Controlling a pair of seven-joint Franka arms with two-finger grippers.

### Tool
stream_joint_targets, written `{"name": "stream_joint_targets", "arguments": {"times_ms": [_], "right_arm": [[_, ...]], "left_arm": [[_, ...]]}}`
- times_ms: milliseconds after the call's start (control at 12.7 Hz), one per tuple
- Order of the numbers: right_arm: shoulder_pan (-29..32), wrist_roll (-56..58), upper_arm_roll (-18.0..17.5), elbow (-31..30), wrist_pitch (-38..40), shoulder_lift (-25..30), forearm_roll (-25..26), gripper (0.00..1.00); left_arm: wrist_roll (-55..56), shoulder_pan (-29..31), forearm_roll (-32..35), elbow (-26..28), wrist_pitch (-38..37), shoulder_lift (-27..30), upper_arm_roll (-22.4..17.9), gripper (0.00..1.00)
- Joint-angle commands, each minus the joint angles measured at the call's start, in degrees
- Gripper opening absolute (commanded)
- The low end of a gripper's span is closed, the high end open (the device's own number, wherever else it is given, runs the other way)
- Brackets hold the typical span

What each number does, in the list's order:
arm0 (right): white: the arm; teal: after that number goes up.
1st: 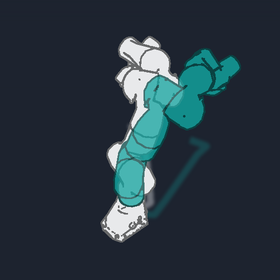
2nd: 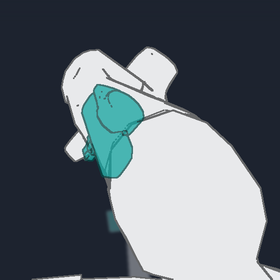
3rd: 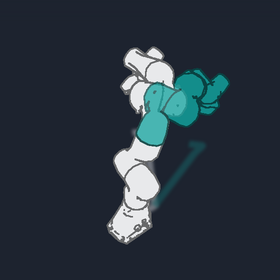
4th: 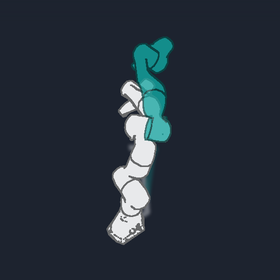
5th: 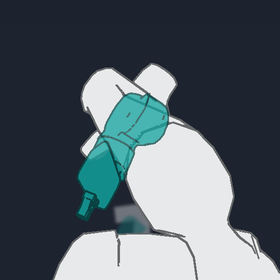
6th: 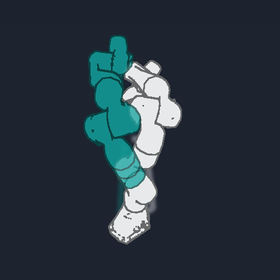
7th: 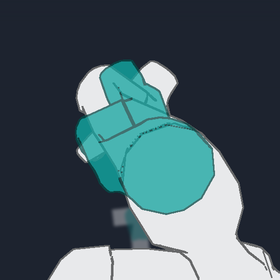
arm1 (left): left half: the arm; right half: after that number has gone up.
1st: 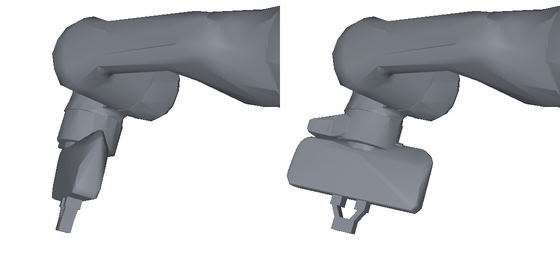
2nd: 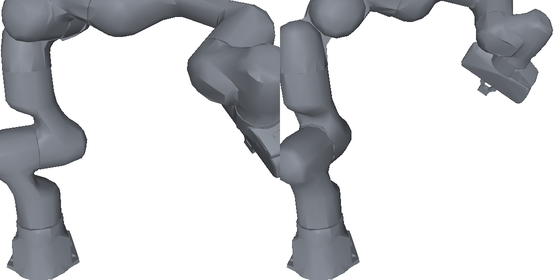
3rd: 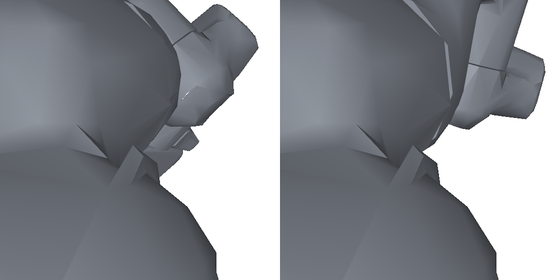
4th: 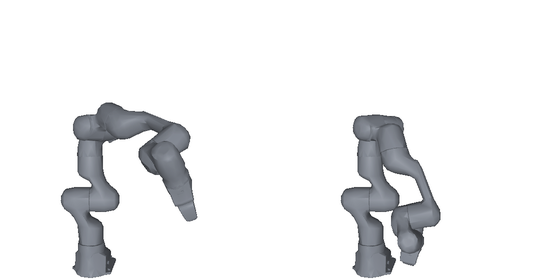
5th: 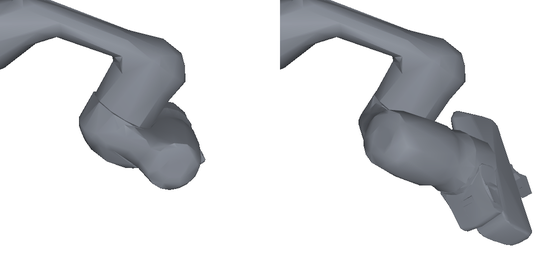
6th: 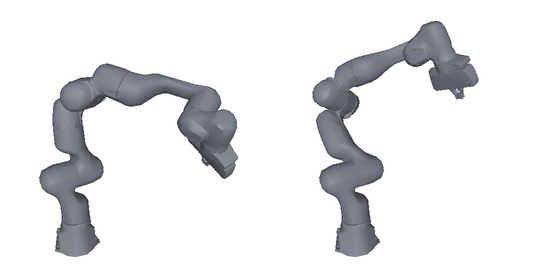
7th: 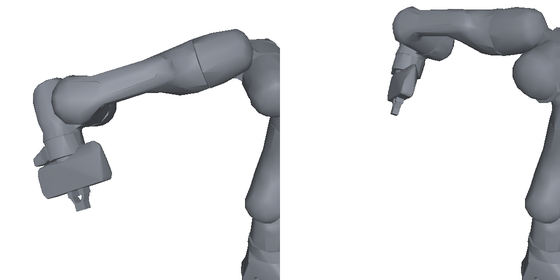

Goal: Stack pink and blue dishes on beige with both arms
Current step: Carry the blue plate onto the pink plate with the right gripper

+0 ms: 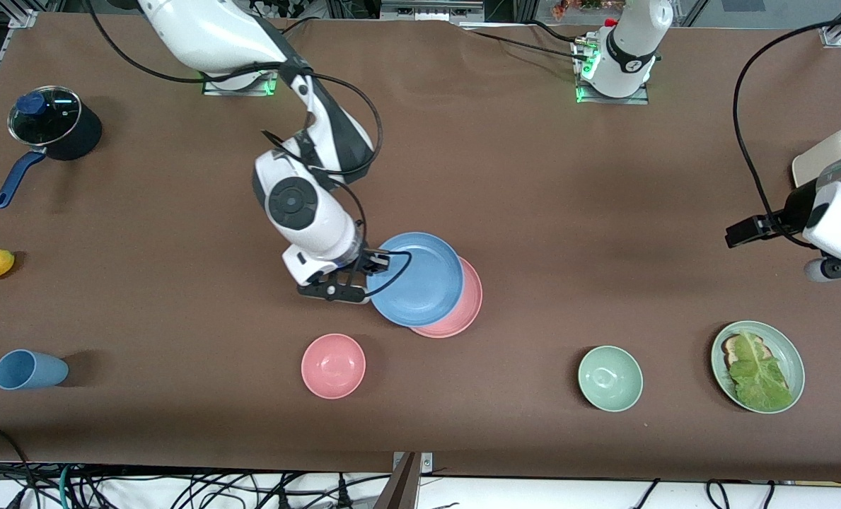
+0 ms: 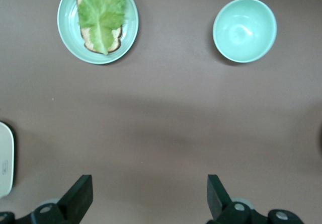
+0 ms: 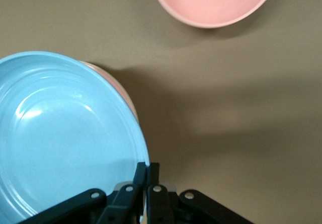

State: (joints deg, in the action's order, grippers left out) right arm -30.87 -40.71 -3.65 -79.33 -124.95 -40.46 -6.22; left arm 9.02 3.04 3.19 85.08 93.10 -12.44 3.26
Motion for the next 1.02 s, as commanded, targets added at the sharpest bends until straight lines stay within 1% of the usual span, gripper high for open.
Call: {"name": "stream_joint_targets", "arguments": {"times_ms": [0,157,314,393,550,628,864,942], "right_arm": [[-3.2,-5.4,0.7,2.5,-4.1,-3.7,1.3,0.00],[-3.4,-6.0,0.7,2.5,-5.4,-5.1,2.0,0.00],[-3.8,-6.0,0.7,2.2,-7.5,-5.9,3.3,0.00],[-3.7,-6.0,0.7,2.1,-7.6,-6.2,4.2,0.00],[-3.7,-6.0,0.7,2.2,-8.0,-7.0,4.3,0.00],[-3.7,-5.9,0.7,2.2,-9.2,-7.4,4.3,0.00],[-3.7,-5.9,0.7,2.2,-9.8,-7.9,4.3,0.00],[-3.7,-5.8,0.7,2.2,-9.8,-7.9,4.3,0.11]], "left_arm": [[-9.4,-1.4,-1.6,5.6,0.5,6.2,-2.4,1.00],[-8.5,-2.3,-1.9,6.0,0.4,7.3,-3.3,1.00],[-4.1,-2.3,-3.3,7.0,0.3,8.6,-3.4,1.00],[-3.3,-2.3,-4.6,7.9,0.3,9.7,-3.5,1.00],[-4.0,-2.4,-4.8,9.6,0.3,12.3,-4.0,1.00],[-4.2,-2.5,-4.9,9.3,0.3,12.6,-4.2,1.00],[-4.3,-1.5,-4.7,8.4,0.4,12.3,-4.0,1.00],[-4.2,-1.7,-4.5,8.3,0.4,12.1,-4.0,1.00]]}}
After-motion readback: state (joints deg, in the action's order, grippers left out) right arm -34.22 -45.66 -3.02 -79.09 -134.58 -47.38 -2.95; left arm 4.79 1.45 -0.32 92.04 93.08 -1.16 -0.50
